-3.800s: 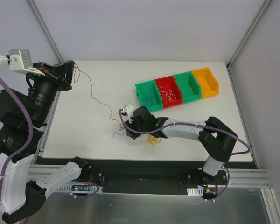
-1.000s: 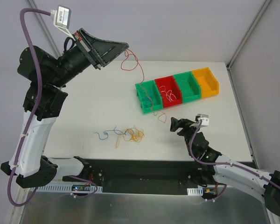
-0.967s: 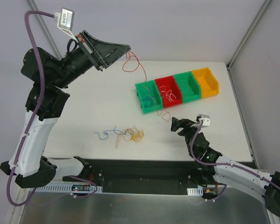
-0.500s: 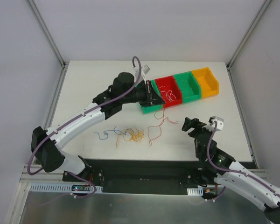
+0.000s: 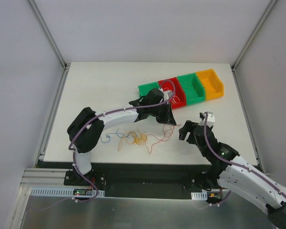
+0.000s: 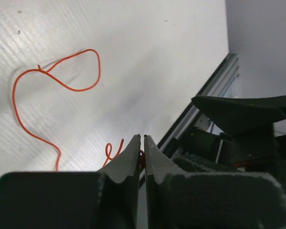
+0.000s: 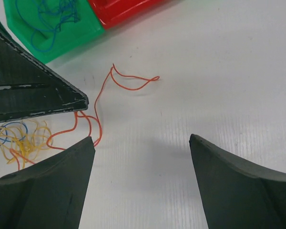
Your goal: Untangle the cables
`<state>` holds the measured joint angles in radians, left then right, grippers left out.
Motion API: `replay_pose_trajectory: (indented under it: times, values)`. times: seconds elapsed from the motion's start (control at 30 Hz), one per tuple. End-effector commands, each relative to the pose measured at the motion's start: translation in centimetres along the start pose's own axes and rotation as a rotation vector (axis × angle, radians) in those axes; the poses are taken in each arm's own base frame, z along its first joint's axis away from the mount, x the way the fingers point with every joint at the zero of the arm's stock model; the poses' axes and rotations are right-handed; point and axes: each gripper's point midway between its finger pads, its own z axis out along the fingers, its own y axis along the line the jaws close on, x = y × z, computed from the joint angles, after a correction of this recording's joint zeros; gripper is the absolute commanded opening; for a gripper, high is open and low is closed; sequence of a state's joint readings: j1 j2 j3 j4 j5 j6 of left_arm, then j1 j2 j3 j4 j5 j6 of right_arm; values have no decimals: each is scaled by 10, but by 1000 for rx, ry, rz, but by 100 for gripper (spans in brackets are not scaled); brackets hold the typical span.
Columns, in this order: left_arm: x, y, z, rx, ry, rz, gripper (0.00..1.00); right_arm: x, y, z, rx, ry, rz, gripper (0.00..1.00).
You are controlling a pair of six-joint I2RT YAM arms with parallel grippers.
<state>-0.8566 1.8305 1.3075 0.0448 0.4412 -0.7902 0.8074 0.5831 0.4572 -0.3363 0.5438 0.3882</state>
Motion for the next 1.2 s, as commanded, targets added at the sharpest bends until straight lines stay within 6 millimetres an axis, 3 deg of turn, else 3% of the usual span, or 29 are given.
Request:
replay_pose_trajectory:
  times: [0.0,0.1,0.2,0.33,0.37,0.4,0.47,0.63,0.73,0.83,1.0,1.17]
  values:
    - [-13,-18,6,72,3,91,10,-1,12,-1,-52,68,32,83]
    - [-13,-17,2,66,-6,108,35,1,7,3,-35,85,33,83]
    - [-18,-16,-16,52,-51,141,54,4,1,6,-25,102,27,84]
    - [-18,-20,-61,62,-118,183,71,3,8,13,-68,149,-42,85]
    - [-14,-13,-67,46,-125,194,76,2,11,15,-70,173,-62,85]
    - [-13,-20,-83,60,-149,219,81,-2,14,17,-73,184,-82,86]
    - [-8,-23,-101,80,-150,243,97,-6,23,21,-97,221,-121,88]
    - [8,-31,-131,124,-98,268,99,-13,40,34,-118,284,-175,89]
    - [7,-27,-152,99,-125,289,99,-10,45,41,-118,322,-158,91]
    - [-7,-32,-188,94,-210,333,99,-1,54,51,-120,395,-143,91]
    - [-36,-47,-249,12,-369,486,99,4,41,72,29,471,-162,91]
    - [-48,-28,-280,-154,-490,551,99,13,45,91,77,550,-162,91]
